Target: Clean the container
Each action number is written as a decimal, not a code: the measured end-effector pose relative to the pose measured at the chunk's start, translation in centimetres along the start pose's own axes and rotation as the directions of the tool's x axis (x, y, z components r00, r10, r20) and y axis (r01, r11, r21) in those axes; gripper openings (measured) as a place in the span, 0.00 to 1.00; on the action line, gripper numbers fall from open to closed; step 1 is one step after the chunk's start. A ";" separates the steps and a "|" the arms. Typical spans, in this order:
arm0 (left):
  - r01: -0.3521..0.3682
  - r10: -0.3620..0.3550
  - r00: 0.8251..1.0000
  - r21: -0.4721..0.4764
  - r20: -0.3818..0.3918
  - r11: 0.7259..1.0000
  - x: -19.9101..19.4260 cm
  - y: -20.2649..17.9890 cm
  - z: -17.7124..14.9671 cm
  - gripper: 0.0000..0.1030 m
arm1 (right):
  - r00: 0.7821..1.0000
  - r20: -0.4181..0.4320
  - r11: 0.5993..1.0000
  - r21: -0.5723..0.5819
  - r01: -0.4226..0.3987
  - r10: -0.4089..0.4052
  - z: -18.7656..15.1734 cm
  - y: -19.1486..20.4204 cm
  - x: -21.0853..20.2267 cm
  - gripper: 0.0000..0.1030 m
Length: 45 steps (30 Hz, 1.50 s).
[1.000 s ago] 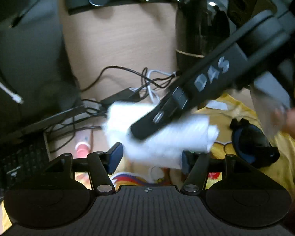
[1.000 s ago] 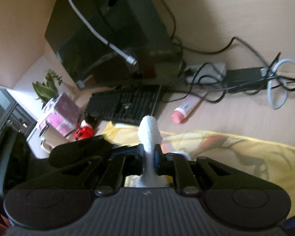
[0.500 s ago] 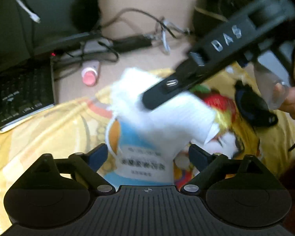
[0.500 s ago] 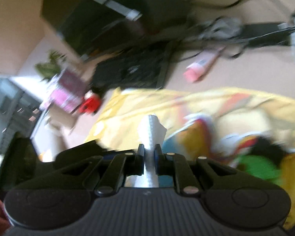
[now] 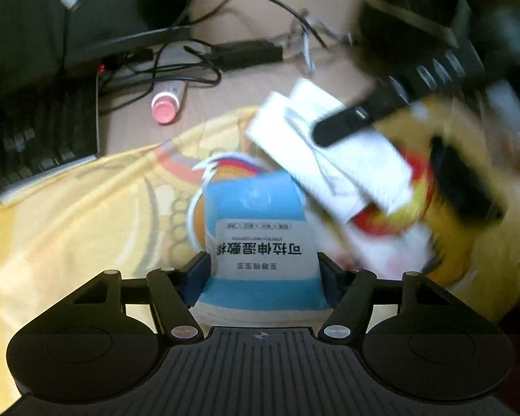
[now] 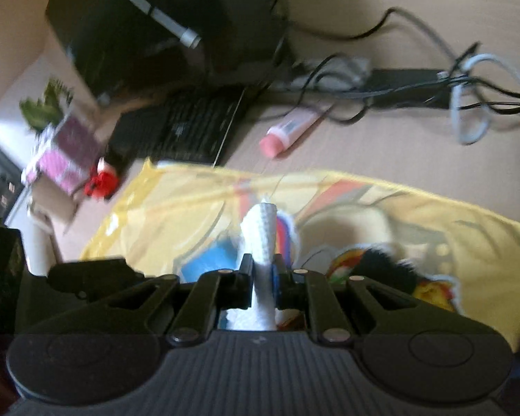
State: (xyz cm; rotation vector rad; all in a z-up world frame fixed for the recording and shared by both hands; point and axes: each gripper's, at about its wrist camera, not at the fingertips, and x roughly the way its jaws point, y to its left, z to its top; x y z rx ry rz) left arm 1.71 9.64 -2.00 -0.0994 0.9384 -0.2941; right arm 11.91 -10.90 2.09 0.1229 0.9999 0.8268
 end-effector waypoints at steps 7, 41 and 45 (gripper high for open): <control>0.210 -0.200 0.976 -0.583 0.084 0.785 -0.4 7.2 1.1 0.67 | 0.995 0.086 0.997 0.055 -0.057 0.052 0.7 -0.2 -3.5 0.12; -0.089 0.086 0.996 0.351 0.025 0.932 0.6 -6.2 1.5 0.91 | 0.995 0.087 0.999 0.019 0.047 -0.049 0.7 -0.2 -0.8 0.12; -0.076 0.089 0.996 0.429 -0.009 0.900 3.0 -8.3 1.0 0.92 | 0.988 0.135 0.996 0.055 0.068 -0.075 0.3 -1.5 -3.6 0.12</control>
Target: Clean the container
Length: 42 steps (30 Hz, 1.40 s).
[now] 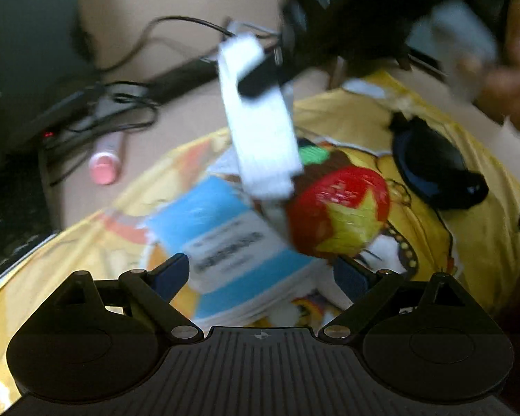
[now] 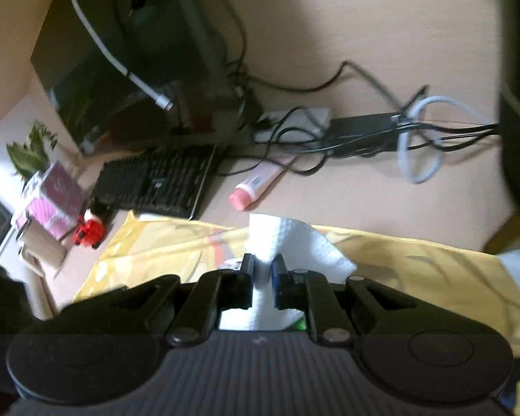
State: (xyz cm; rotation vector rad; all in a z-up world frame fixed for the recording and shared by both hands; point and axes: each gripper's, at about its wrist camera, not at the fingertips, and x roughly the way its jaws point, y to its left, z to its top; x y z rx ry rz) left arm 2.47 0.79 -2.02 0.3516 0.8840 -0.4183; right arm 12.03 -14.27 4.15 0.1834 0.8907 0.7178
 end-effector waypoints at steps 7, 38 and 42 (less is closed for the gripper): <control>-0.140 0.123 0.989 0.292 0.077 0.946 0.3 -3.4 -0.3 0.94 | 0.996 -0.007 0.995 -0.063 0.084 -0.084 -0.3 -0.6 -0.6 0.12; -0.032 0.091 0.995 -0.715 0.043 0.698 -1.8 14.8 -6.8 0.83 | 0.990 -0.113 0.989 -0.137 0.064 -0.080 1.3 -0.2 7.5 0.10; -0.147 0.194 0.981 -0.548 0.028 0.823 -2.6 13.2 -5.4 0.91 | 0.992 -0.124 0.981 -0.192 -0.036 0.012 2.8 3.1 8.2 0.09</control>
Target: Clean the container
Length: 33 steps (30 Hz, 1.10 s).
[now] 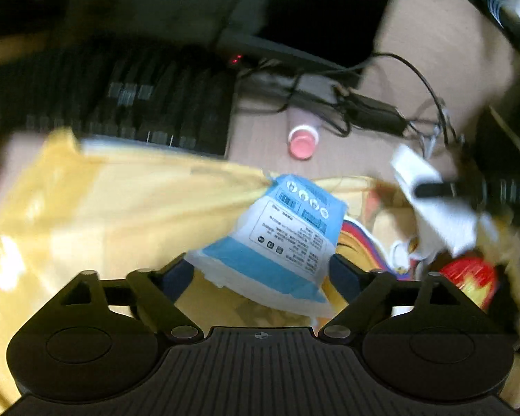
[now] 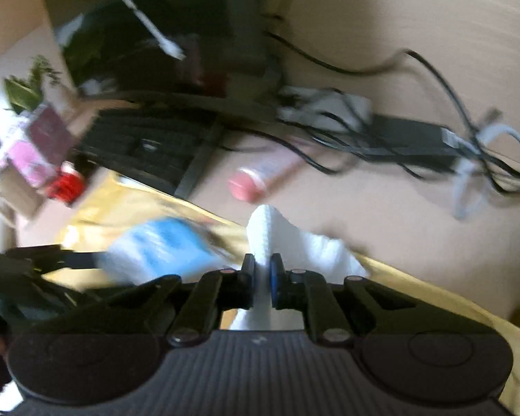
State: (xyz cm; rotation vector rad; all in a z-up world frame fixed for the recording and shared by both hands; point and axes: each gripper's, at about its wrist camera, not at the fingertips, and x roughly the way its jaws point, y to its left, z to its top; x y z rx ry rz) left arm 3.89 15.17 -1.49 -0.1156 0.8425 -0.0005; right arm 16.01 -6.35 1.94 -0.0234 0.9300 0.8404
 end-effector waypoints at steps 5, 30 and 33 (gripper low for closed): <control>-0.069 0.063 0.998 0.232 0.032 0.970 0.6 -2.9 0.3 0.93 | 0.948 0.024 0.943 0.098 -0.319 0.319 2.6 2.9 0.8 0.09; -0.041 0.097 0.992 0.524 -0.080 0.851 5.7 -7.7 1.4 0.96 | 0.992 -0.118 0.999 -0.031 0.030 -0.033 -0.2 -0.6 3.9 0.69; -0.025 0.079 0.994 0.540 -0.077 0.841 6.0 -7.9 1.4 0.96 | 0.983 -0.147 0.983 -0.166 0.081 -0.106 -0.7 0.0 4.2 0.70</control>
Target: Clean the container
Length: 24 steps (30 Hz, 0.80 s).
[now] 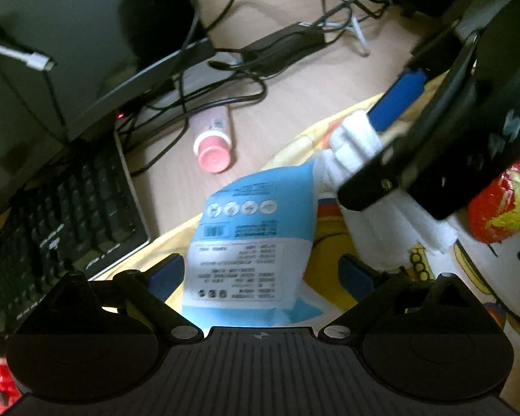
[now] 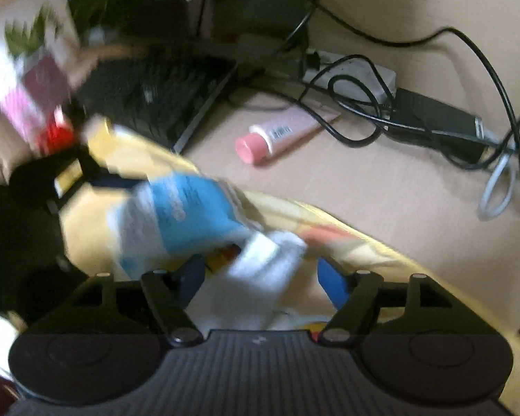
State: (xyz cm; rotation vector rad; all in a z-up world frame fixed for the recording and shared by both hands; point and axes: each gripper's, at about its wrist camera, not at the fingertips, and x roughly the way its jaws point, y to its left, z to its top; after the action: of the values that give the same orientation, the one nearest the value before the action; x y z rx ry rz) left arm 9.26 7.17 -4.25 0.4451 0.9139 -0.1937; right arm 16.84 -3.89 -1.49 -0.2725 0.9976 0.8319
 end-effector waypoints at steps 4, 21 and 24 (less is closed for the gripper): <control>0.015 -0.015 1.000 -0.012 0.000 1.000 0.2 0.3 0.2 0.96 | 0.998 -0.045 0.998 -0.014 -0.054 0.053 0.4 0.0 1.6 0.46; 0.215 -0.211 0.976 -0.368 0.050 0.905 -0.6 5.0 0.0 0.63 | 0.964 0.145 0.929 0.268 -0.256 0.224 -1.1 -4.3 -4.8 0.12; 0.262 -0.251 0.965 -0.376 0.079 0.889 -1.9 3.8 -0.4 0.63 | 0.966 0.187 0.925 0.300 -0.232 0.181 -2.0 -5.0 -7.0 0.12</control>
State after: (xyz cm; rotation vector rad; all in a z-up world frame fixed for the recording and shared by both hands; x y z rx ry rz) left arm 9.15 10.64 -1.82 -0.0459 0.9551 -0.2547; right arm 17.32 -11.79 2.41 0.1786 1.0066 0.8528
